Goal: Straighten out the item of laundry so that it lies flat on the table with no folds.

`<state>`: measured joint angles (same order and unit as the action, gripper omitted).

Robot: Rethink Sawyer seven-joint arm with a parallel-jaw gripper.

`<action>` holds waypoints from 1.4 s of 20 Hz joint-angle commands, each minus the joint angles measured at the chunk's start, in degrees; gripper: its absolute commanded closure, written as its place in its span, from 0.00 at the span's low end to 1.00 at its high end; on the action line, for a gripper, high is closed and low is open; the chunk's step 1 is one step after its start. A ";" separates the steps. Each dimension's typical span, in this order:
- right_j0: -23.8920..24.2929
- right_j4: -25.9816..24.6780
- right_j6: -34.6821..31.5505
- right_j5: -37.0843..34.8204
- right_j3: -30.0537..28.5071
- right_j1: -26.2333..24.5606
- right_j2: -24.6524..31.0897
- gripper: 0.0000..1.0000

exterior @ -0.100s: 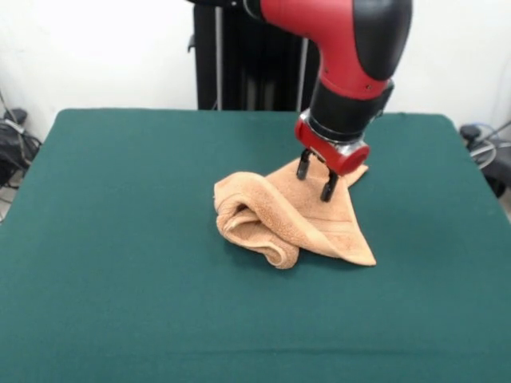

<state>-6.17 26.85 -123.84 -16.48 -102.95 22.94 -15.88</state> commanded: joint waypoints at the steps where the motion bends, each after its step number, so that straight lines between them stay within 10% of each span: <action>1: 2.65 3.71 -13.07 4.92 -0.63 -0.32 6.39 0.00; 28: -2.68 18.34 -27.68 -11.83 8.65 -4.93 0.81 0.00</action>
<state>-6.95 40.96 -130.25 -22.51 -98.38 19.72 -17.16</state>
